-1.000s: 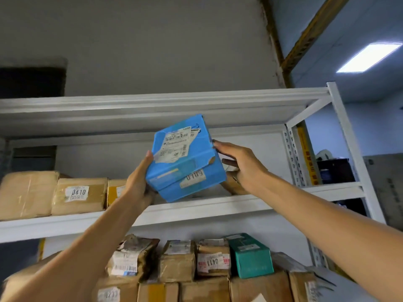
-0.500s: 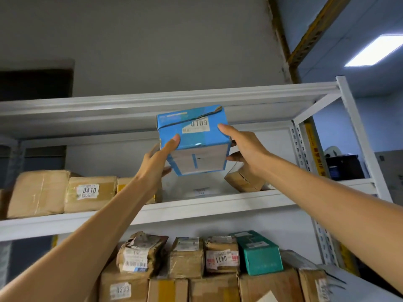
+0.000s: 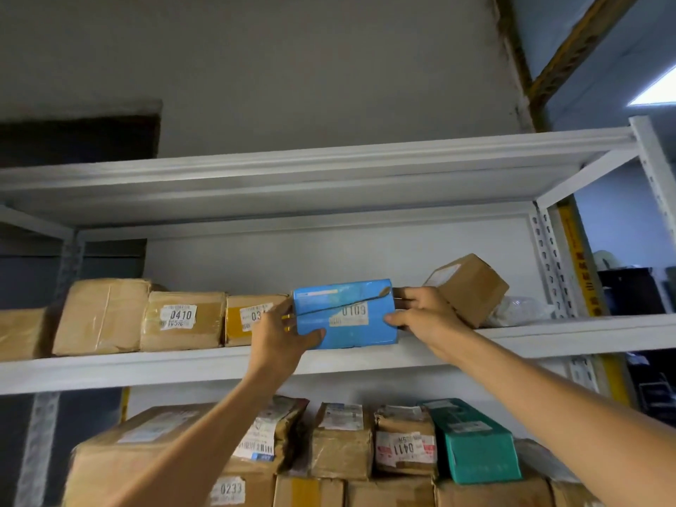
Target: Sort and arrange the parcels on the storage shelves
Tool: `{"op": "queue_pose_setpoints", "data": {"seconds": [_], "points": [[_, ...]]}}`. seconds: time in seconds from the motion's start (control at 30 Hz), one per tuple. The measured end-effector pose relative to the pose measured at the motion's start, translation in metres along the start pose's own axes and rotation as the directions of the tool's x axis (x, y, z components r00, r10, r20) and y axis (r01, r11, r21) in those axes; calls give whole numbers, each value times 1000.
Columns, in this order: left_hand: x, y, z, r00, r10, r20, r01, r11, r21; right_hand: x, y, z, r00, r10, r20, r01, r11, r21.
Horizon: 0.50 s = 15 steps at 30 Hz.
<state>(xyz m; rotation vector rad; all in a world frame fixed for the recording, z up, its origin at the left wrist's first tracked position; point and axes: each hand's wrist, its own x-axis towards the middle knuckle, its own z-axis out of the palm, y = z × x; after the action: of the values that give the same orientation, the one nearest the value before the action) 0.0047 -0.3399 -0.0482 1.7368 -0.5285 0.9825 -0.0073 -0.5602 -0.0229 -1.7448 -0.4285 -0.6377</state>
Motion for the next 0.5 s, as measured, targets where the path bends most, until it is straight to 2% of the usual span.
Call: {"op": "queue_pose_setpoints", "data": {"seconds": [0.07, 0.2, 0.27, 0.5], "points": [[7, -5, 4, 998, 33, -62, -28, 997, 78, 9, 4, 8, 999, -33, -32, 32, 999, -28], [21, -24, 14, 986, 57, -159, -20, 973, 229, 29, 15, 28, 984, -132, -116, 96, 958, -269], [22, -32, 18, 980, 88, -177, -33, 956, 292, 35, 21, 37, 977, -150, -154, 91, 938, -334], [22, -39, 15, 970, 155, -188, -83, 936, 342, 45, 30, 42, 967, -168, -189, 94, 933, -347]]}}
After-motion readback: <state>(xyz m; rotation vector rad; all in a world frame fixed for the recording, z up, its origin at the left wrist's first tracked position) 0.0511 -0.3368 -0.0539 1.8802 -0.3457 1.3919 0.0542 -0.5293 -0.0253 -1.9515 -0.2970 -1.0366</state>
